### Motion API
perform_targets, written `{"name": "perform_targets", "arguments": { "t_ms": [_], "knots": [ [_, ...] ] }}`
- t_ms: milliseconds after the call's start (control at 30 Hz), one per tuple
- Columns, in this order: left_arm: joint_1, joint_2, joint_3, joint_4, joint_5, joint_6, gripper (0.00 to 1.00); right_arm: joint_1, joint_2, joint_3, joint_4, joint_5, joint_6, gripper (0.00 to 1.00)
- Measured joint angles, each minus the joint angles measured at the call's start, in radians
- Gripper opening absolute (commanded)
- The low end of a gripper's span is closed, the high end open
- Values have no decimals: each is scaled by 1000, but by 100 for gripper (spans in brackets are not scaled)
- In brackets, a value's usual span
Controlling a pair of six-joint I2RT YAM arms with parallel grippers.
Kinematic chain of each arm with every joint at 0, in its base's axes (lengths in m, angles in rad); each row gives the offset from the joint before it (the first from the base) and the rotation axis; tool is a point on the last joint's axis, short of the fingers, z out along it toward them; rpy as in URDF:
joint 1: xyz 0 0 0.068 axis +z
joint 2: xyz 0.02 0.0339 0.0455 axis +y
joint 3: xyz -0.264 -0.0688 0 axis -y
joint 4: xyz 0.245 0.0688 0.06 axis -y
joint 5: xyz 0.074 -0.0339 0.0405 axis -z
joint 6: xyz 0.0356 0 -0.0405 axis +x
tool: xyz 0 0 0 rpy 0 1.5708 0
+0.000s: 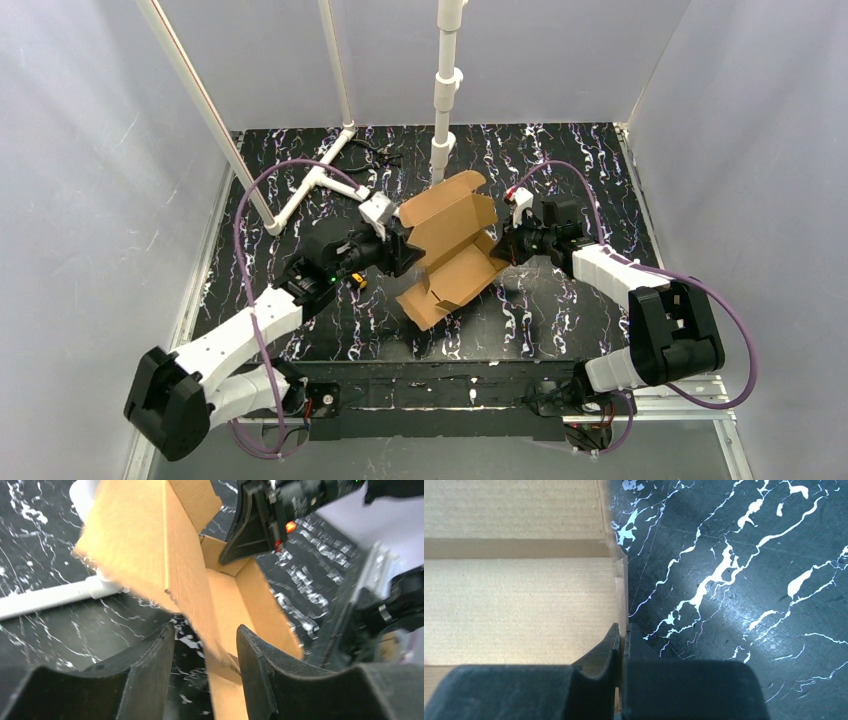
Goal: Fold the paper box
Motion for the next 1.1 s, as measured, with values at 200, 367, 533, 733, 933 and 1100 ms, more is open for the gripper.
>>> {"name": "perform_targets", "arguments": {
  "t_ms": [200,367,533,733,933,1100],
  "knots": [
    [8,-270,-36,-71,-89,-311,3,0,0,0,-12,30,-1,1],
    [8,-456,-119,-154,-120,-565,0,0,0,0,-13,63,1,1],
    [-74,-351,-112,-246,-154,-679,0,5,0,0,-13,97,4,1],
    [-170,-111,-111,-272,-274,-834,0,8,1,0,-13,129,11,1],
    [-212,36,-98,-261,-397,-921,0,13,8,0,-13,141,21,1],
    [-212,140,-67,-192,-431,-950,0,16,14,0,-13,141,25,1]
  ]
}}
